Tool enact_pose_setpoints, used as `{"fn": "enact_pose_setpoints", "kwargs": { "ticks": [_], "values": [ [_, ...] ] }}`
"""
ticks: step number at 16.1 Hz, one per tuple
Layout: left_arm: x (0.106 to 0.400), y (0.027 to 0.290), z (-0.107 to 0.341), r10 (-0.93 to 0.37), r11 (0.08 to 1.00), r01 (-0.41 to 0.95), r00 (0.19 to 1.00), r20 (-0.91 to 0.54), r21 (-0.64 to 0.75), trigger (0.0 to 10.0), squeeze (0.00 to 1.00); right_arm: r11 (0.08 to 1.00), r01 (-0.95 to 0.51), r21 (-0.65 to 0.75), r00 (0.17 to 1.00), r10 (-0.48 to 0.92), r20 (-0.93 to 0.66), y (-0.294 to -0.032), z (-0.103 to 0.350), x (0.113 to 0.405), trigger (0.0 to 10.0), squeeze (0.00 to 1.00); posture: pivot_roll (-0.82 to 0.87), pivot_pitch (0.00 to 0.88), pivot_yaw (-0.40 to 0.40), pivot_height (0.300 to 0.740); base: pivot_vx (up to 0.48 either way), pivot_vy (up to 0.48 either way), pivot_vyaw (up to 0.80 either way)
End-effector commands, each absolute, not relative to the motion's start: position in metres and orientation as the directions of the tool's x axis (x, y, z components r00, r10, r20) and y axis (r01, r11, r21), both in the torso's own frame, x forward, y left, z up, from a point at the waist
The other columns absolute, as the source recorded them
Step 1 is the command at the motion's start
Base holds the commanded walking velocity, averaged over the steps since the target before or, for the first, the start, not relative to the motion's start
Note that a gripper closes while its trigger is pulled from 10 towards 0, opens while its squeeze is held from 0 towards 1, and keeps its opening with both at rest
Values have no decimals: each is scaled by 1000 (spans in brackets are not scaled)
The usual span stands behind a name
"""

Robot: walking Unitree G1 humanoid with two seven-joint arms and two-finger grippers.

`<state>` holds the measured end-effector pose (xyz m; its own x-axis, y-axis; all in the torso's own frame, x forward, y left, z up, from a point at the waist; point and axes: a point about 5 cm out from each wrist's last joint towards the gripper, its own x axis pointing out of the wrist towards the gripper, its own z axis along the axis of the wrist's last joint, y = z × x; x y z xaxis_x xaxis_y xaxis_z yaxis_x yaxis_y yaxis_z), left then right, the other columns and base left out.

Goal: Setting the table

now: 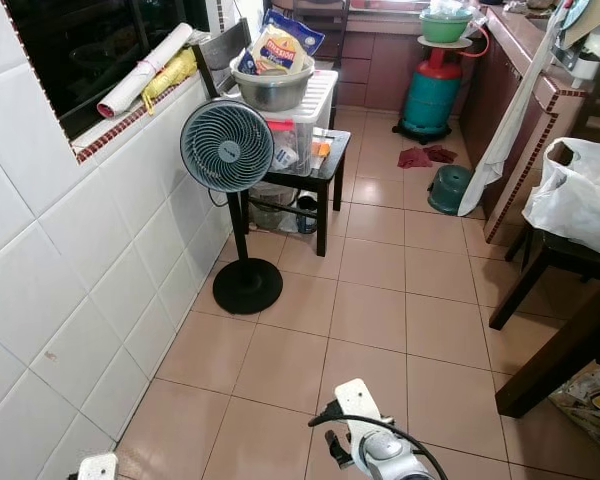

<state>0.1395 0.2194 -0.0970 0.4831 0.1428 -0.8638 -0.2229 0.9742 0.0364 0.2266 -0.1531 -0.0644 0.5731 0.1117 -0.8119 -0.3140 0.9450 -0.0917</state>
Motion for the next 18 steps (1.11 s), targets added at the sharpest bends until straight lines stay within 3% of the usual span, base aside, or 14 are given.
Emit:
{"fn": "enact_pose_setpoints", "kwargs": {
  "ticks": [1,3,5,10,13,15,18],
  "values": [
    [164,231,-84,185,976,-201,576,-796,82,10000,0,960,-267,-82,597,98,-796,-158,-60,234,10000,0,-43,0,4,740,0,0,0],
    [190,240,-68,216,975,-183,650,-729,125,10000,0,974,-223,-48,625,105,-773,-158,-54,242,10000,0,-56,0,13,740,0,0,0],
    [234,241,-41,177,983,-163,749,-638,82,10000,0,980,-201,-14,682,130,-720,-154,-42,258,10000,0,-70,0,24,740,0,0,0],
    [290,211,-1,7,999,-26,866,-499,-30,10000,0,976,-158,147,817,213,-536,-142,-5,298,10000,0,-102,0,35,740,0,0,0],
    [293,208,24,-57,996,30,942,-330,-86,10000,0,949,-300,100,859,315,-405,-131,23,319,10000,0,-101,0,27,740,0,0,0],
    [274,204,36,-13,996,-10,969,-246,-93,10000,0,929,-345,133,878,369,-305,-134,40,328,10000,0,-97,0,22,740,0,0,0],
    [227,188,42,-6,1000,2,988,-156,-27,10000,0,939,-312,145,921,336,-198,-156,64,335,10000,0,-75,0,14,740,0,0,0]
  ]
}}
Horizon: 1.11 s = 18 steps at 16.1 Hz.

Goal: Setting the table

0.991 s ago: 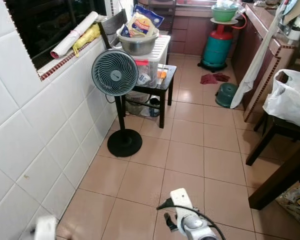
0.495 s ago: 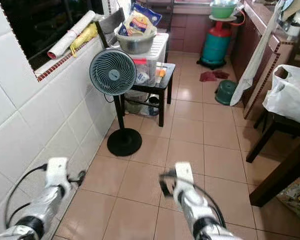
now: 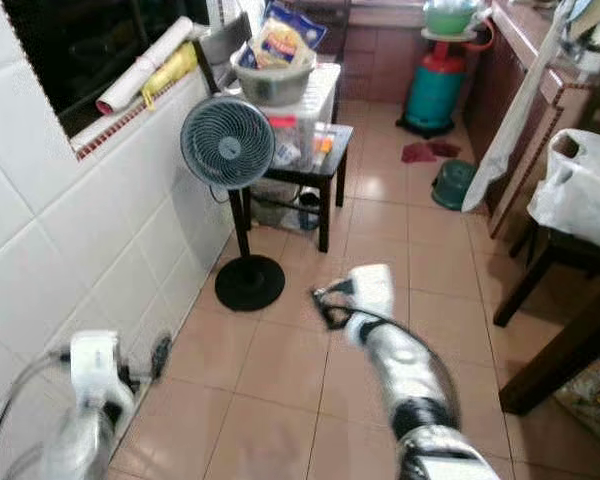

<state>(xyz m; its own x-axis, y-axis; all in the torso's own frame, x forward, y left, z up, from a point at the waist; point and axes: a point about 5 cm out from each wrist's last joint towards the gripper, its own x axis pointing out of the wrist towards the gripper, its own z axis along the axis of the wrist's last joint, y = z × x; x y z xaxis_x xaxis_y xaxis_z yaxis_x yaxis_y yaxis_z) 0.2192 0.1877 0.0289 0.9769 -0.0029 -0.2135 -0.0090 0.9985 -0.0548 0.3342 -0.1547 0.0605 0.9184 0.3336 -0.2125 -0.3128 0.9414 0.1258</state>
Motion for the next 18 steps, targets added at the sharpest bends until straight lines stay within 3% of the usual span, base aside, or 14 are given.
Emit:
{"fn": "enact_pose_setpoints", "kwargs": {
  "ticks": [1,3,5,8,11,13,16,18],
  "values": [
    [219,186,43,-1,1000,-1,989,-148,-14,10000,0,939,-318,131,924,338,-178,-158,69,334,10000,0,-70,0,17,740,0,0,0],
    [207,194,48,43,999,-44,985,-167,2,10000,0,938,-344,50,929,347,-126,-161,81,327,10000,0,-69,0,24,740,0,0,0],
    [199,200,55,32,998,-23,987,-160,59,10000,0,927,-369,63,919,374,-125,-166,81,316,10000,0,-53,0,41,740,0,0,0],
    [185,207,67,130,990,-121,981,-144,68,10000,0,932,-361,19,917,359,-172,-173,74,293,10000,0,-47,0,59,740,0,0,0],
    [179,206,58,192,981,-184,965,-180,60,10000,0,953,-300,38,941,302,-152,-166,76,285,10000,0,-35,0,9,740,0,0,0],
    [185,202,58,144,989,-137,970,-195,48,10000,0,967,-250,52,957,255,-141,-162,76,283,10000,0,-38,0,-25,740,0,0,0],
    [195,199,58,110,994,-109,972,-208,14,10000,0,959,-281,44,944,285,-166,-153,72,282,10000,0,-53,0,1,740,0,0,0],
    [200,188,58,60,997,-67,975,-212,-26,10000,0,958,-284,41,943,287,-169,-152,74,286,10000,0,-76,0,19,740,0,0,-775]
  ]
}}
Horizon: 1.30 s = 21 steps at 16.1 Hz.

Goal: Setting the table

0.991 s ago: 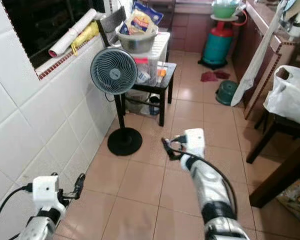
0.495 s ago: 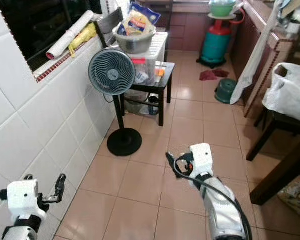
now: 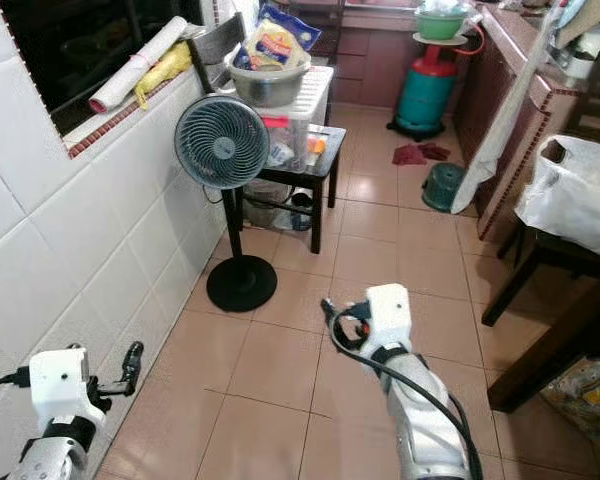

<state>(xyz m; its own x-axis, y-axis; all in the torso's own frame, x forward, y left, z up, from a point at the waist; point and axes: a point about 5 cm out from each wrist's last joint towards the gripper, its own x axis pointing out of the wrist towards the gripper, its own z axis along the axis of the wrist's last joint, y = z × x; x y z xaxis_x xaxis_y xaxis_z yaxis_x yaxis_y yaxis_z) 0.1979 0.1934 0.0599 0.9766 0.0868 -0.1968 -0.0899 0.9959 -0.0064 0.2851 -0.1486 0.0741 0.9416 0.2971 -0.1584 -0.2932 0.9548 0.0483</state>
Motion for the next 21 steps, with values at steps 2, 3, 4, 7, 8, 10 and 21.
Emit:
{"fn": "enact_pose_setpoints", "kwargs": {
  "ticks": [2,3,4,7,8,10,21],
  "values": [
    [209,184,57,58,998,-64,977,-204,-22,10000,0,958,-285,30,944,286,-163,-151,76,290,10000,0,-83,0,20,740,0,0,-781],
    [219,185,61,90,994,-99,981,-169,-46,10000,0,961,-272,43,948,276,-161,-150,77,293,10000,0,-84,0,20,740,0,0,-781],
    [223,184,63,95,993,-105,982,-160,-51,10000,0,961,-274,44,947,278,-160,-149,77,293,10000,0,-84,0,17,740,0,0,-781],
    [224,184,61,102,992,-112,981,-165,-55,10000,0,956,-290,35,942,292,-163,-146,76,294,10000,0,-77,0,9,740,0,0,-781],
    [223,185,60,106,992,-116,980,-167,-51,10000,0,955,-294,34,942,295,-161,-145,77,295,10000,0,-77,0,9,740,0,0,-788],
    [220,189,58,118,991,-126,978,-172,-40,10000,0,955,-295,34,943,297,-147,-144,79,298,10000,0,-71,0,7,740,0,0,-391],
    [221,186,58,-58,998,60,978,-200,3,10000,0,981,-195,-6,973,192,-127,-177,88,277,10000,0,-153,42,54,740,0,0,0]
  ]
}}
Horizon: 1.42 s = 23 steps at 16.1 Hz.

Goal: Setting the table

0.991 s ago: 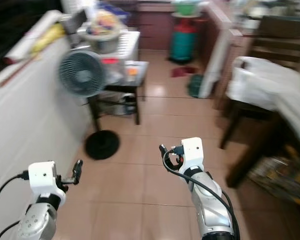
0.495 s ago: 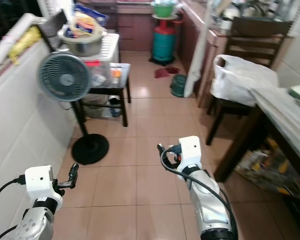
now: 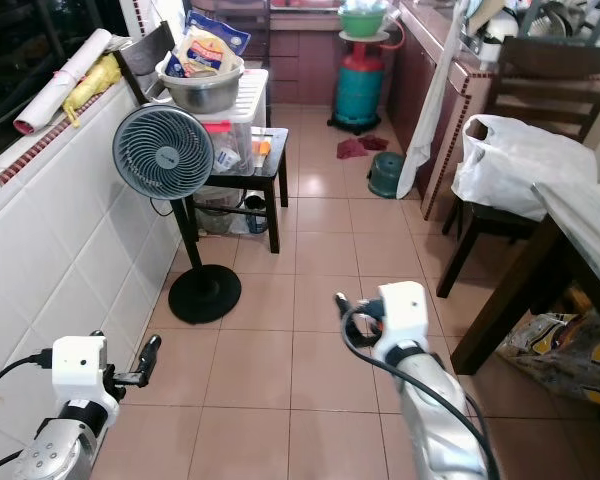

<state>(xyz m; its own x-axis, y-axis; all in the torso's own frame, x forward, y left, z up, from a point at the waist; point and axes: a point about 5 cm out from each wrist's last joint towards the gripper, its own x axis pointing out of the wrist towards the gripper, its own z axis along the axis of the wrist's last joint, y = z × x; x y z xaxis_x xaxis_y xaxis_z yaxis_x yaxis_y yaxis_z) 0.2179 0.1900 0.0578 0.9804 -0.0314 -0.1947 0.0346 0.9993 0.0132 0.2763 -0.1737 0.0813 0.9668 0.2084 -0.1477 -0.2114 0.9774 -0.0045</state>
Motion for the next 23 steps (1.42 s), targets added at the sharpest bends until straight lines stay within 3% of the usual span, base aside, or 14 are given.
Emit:
{"fn": "enact_pose_setpoints", "kwargs": {
  "ticks": [1,3,6,9,20,23],
  "values": [
    [222,184,58,-65,998,67,978,-200,1,10000,0,982,-188,-8,974,185,-128,-179,88,276,10000,0,-158,45,56,740,0,0,0],
    [221,173,55,-92,996,89,973,-210,-25,10000,0,988,-151,-19,980,147,-138,-186,86,268,10000,0,-189,54,64,740,0,0,0],
    [222,175,65,-121,993,121,975,-189,-11,10000,0,987,-161,11,981,161,-110,-168,99,275,10000,0,-156,63,37,740,0,0,-248],
    [220,193,67,7,1000,-11,984,-179,-20,10000,0,974,-226,4,965,224,-137,-159,92,279,10000,0,-116,46,47,740,0,0,-777],
    [232,190,75,67,995,-77,986,-155,-61,10000,0,977,-211,37,965,214,-154,-154,93,286,10000,0,-106,46,23,740,0,0,-760],
    [234,189,75,68,993,-82,984,-163,-83,10000,0,975,-219,34,966,221,-135,-153,96,285,10000,0,-113,46,22,740,0,0,-181]
  ]
}}
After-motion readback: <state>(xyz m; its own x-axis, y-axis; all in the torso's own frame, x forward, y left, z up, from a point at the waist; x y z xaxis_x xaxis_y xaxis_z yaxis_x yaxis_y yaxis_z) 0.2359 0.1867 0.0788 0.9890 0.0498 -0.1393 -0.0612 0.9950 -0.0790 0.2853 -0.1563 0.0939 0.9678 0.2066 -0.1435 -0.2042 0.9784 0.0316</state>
